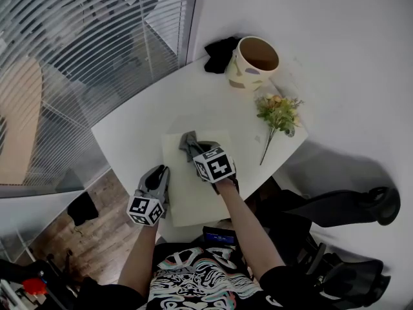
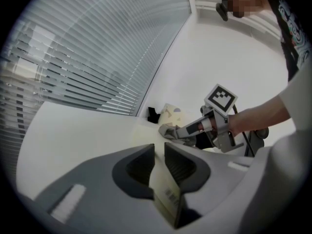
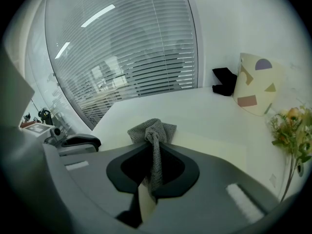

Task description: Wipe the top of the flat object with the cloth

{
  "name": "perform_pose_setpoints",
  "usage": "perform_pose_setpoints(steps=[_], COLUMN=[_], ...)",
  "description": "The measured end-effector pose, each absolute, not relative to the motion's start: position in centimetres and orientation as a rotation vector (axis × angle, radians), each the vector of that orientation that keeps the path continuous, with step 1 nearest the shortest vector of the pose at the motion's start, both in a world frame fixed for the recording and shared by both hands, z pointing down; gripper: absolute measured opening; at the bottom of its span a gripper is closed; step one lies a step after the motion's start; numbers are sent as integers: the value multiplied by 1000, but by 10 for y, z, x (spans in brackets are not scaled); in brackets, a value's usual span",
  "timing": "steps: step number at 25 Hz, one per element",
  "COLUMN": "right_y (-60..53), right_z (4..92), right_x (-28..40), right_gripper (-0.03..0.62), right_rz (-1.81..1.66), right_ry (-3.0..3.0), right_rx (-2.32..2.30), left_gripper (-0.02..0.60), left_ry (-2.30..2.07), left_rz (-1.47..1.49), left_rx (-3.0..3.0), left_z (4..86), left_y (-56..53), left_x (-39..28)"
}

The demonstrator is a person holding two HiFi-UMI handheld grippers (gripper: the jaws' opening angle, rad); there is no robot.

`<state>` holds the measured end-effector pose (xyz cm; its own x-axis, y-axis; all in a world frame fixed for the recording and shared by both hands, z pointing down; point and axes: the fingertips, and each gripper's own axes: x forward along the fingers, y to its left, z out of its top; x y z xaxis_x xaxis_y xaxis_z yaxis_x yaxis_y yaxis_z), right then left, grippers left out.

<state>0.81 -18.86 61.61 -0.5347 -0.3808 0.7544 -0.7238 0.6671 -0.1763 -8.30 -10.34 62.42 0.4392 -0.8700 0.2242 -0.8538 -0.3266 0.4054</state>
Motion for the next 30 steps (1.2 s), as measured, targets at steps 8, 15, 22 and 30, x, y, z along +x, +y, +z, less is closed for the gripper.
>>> perform_pose_setpoints(steps=[8,15,22,30], right_y=[-190,-191,-193,-196], right_z=[616,615,614,614], right_x=[17,30,46,72], right_gripper=[18,18,18,17], right_rz=[635,655,661,667], right_ry=[-2171,-2162,-2149,-2129], right_rx=[872,898,940,992], left_gripper=[114,114,114,114], left_ry=[-1447,-1471,-1481,-1483], left_rz=[-47,-42,-39,-45], left_rx=[2229,2237,2240,2240], left_z=[625,623,623,622], left_y=[-104,-103,-102,-102], left_x=[-83,-84,-84,-84])
